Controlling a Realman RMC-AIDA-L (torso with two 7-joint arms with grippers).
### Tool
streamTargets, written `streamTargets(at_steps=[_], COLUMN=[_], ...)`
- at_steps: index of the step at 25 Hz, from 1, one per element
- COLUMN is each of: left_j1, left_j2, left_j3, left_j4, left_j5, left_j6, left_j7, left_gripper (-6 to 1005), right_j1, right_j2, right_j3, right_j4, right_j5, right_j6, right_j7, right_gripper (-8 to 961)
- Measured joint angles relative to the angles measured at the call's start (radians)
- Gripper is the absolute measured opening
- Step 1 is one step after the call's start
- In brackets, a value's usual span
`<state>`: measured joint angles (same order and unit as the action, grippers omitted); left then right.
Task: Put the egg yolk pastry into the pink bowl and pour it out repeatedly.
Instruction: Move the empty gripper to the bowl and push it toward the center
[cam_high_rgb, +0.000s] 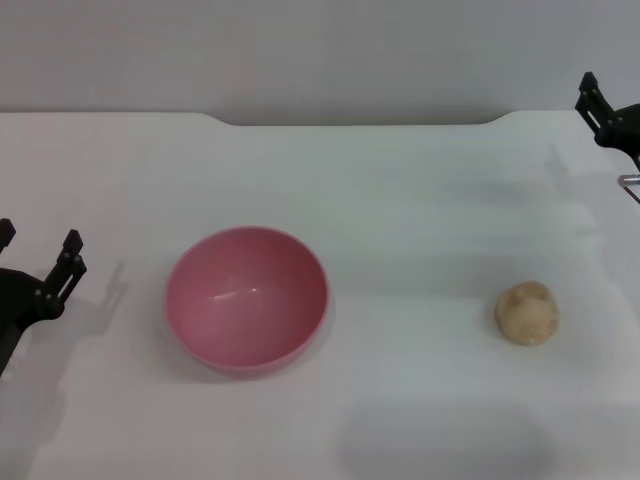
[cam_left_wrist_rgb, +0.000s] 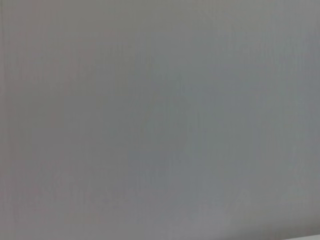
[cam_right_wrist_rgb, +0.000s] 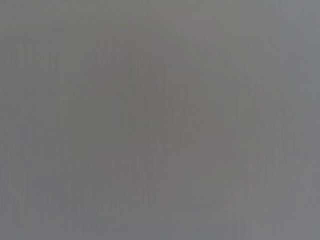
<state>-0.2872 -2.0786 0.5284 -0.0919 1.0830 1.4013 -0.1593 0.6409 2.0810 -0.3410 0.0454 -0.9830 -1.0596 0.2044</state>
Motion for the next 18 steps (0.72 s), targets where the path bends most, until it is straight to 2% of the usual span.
streamTargets(at_steps=[18], left_j1=[-0.041], left_j2=[0.0], left_j3=[0.0], left_j4=[-0.025], left_j5=[0.003], left_j6=[0.003], left_j7=[-0.053], left_gripper=[762], right_j1=[-0.006], right_j2=[-0.002], right_j3=[0.004], right_j4=[-0.035], right_j5=[0.006], right_j6=[0.0], right_j7=[0.003], right_gripper=[757])
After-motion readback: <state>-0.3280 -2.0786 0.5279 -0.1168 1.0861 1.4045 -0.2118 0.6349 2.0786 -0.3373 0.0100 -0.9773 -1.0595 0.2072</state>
